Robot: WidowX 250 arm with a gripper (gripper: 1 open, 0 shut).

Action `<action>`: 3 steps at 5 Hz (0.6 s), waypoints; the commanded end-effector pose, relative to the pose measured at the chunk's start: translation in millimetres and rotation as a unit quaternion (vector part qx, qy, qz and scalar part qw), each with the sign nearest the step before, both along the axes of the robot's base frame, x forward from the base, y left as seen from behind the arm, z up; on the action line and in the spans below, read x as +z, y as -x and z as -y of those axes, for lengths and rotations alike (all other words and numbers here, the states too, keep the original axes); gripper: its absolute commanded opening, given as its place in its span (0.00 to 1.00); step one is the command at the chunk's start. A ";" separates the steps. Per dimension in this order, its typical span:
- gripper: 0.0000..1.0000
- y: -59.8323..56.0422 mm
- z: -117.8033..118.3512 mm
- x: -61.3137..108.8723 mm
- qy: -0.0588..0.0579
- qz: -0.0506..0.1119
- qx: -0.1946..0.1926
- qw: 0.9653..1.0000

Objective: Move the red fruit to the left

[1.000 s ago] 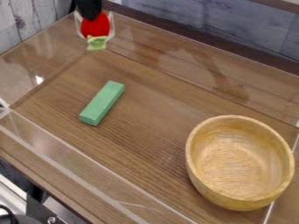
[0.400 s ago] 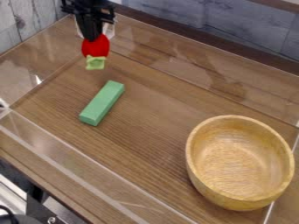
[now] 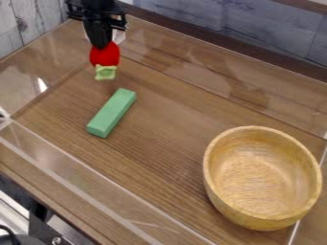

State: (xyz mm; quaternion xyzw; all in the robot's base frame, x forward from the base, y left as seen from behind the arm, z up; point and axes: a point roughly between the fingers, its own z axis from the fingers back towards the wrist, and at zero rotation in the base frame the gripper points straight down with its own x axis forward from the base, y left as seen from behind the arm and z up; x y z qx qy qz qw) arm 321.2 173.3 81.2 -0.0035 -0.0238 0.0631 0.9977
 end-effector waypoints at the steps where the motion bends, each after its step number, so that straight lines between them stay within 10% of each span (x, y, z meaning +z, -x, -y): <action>1: 0.00 -14.7 -6.7 17.8 -0.018 0.022 0.022 0.999; 3: 0.00 -31.8 0.1 12.2 -0.020 0.014 0.063 0.998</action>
